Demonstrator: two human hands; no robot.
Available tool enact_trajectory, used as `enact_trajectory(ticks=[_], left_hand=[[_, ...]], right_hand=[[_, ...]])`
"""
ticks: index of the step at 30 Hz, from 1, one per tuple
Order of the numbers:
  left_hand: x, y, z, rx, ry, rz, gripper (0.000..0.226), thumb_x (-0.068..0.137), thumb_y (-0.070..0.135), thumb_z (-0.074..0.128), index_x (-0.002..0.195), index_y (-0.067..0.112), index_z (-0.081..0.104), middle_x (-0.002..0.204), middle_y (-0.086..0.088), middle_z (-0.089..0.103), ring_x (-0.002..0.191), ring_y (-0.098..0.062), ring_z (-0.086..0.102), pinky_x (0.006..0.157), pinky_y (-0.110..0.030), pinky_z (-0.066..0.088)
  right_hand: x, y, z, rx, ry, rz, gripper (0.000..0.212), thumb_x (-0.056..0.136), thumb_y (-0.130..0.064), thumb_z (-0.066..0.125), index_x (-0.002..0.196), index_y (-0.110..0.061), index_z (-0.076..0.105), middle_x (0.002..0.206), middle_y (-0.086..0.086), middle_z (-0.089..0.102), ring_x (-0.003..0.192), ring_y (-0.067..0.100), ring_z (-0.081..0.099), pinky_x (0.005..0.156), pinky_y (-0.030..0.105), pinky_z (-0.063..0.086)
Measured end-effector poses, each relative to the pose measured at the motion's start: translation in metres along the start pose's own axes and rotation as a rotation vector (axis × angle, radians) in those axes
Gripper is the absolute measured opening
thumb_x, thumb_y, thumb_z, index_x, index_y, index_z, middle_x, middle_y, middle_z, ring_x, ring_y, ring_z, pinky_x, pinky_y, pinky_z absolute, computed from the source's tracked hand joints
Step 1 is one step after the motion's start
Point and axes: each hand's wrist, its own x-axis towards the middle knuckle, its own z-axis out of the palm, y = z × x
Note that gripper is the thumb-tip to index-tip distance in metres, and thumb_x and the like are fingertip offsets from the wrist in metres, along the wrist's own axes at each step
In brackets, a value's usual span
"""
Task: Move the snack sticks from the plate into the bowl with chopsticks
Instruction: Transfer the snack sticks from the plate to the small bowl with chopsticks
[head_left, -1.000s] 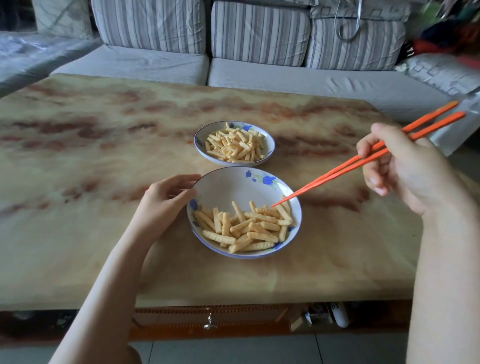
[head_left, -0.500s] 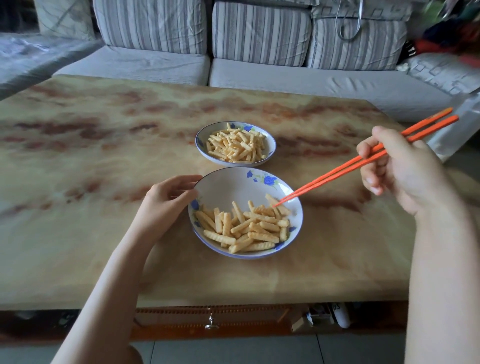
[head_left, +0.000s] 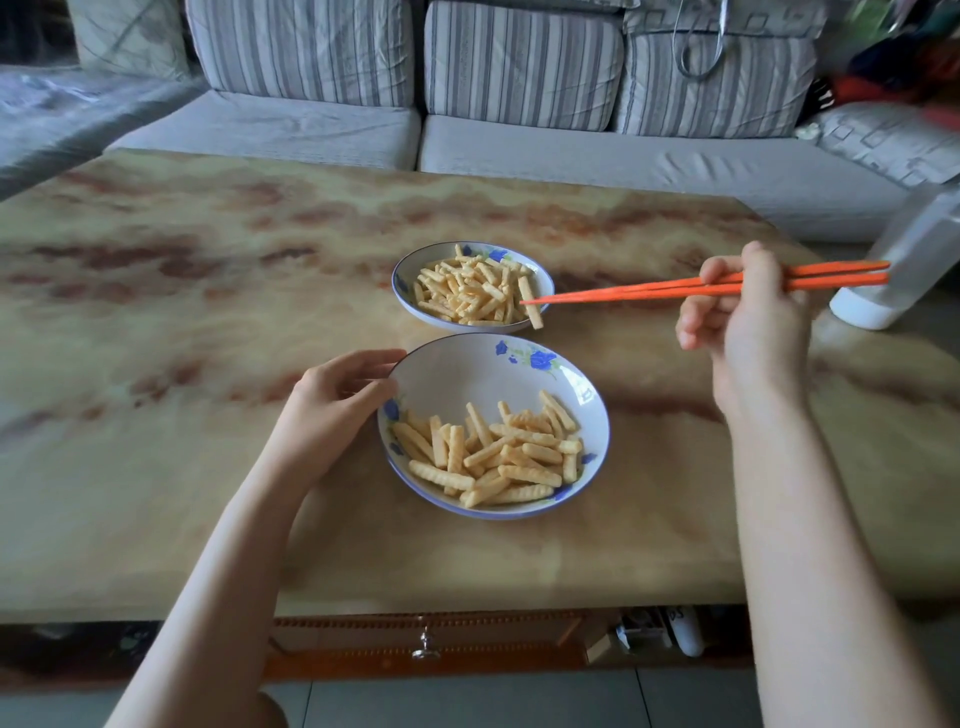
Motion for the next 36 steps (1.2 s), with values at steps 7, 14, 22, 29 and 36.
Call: enact_trajectory(ticks=[7, 14, 22, 29, 36], left_hand=[[-0.002, 0.004, 0.0, -0.009, -0.021, -0.013, 0.034, 0.073, 0.028, 0.06, 0.104, 0.037, 0.07, 0.101, 0.011, 0.072, 0.084, 0.003, 0.065, 0.083, -0.02, 0.052], [-0.002, 0.004, -0.001, -0.022, -0.027, -0.02, 0.035, 0.071, 0.029, 0.059, 0.103, 0.037, 0.07, 0.101, 0.012, 0.073, 0.089, -0.003, 0.067, 0.085, -0.023, 0.053], [0.001, 0.001, 0.0, 0.011, 0.002, -0.002, 0.033, 0.087, 0.007, 0.062, 0.109, 0.029, 0.07, 0.102, 0.007, 0.072, 0.085, -0.002, 0.064, 0.08, -0.016, 0.052], [0.0, 0.0, 0.001, 0.023, 0.007, 0.015, 0.033, 0.087, 0.008, 0.062, 0.108, 0.031, 0.07, 0.099, 0.01, 0.072, 0.077, 0.008, 0.062, 0.075, -0.007, 0.048], [0.0, 0.0, 0.001, 0.035, -0.003, 0.014, 0.033, 0.087, 0.009, 0.062, 0.109, 0.031, 0.069, 0.1, 0.011, 0.071, 0.077, 0.01, 0.061, 0.075, -0.007, 0.049]], right_hand=[[0.0, 0.03, 0.026, 0.001, 0.084, -0.03, 0.043, 0.102, -0.023, 0.032, 0.065, -0.011, 0.048, 0.035, -0.001, 0.048, 0.031, 0.016, 0.043, 0.037, 0.019, 0.033], [0.001, 0.047, 0.031, -0.078, 0.029, -0.041, 0.042, 0.103, -0.028, 0.032, 0.071, -0.011, 0.052, 0.041, 0.003, 0.055, 0.035, 0.019, 0.047, 0.042, 0.022, 0.04], [0.003, 0.019, 0.014, -0.11, -0.062, -0.067, 0.041, 0.101, -0.024, 0.033, 0.066, -0.011, 0.05, 0.036, 0.002, 0.049, 0.031, 0.019, 0.041, 0.039, 0.022, 0.03], [0.001, -0.016, -0.008, -0.213, -0.252, -0.025, 0.041, 0.101, -0.025, 0.034, 0.066, -0.012, 0.051, 0.036, 0.001, 0.047, 0.03, 0.018, 0.038, 0.037, 0.022, 0.025], [-0.005, -0.028, -0.017, -0.383, -0.347, 0.001, 0.042, 0.101, -0.027, 0.035, 0.067, -0.011, 0.053, 0.036, 0.003, 0.047, 0.031, 0.02, 0.038, 0.035, 0.023, 0.025]])
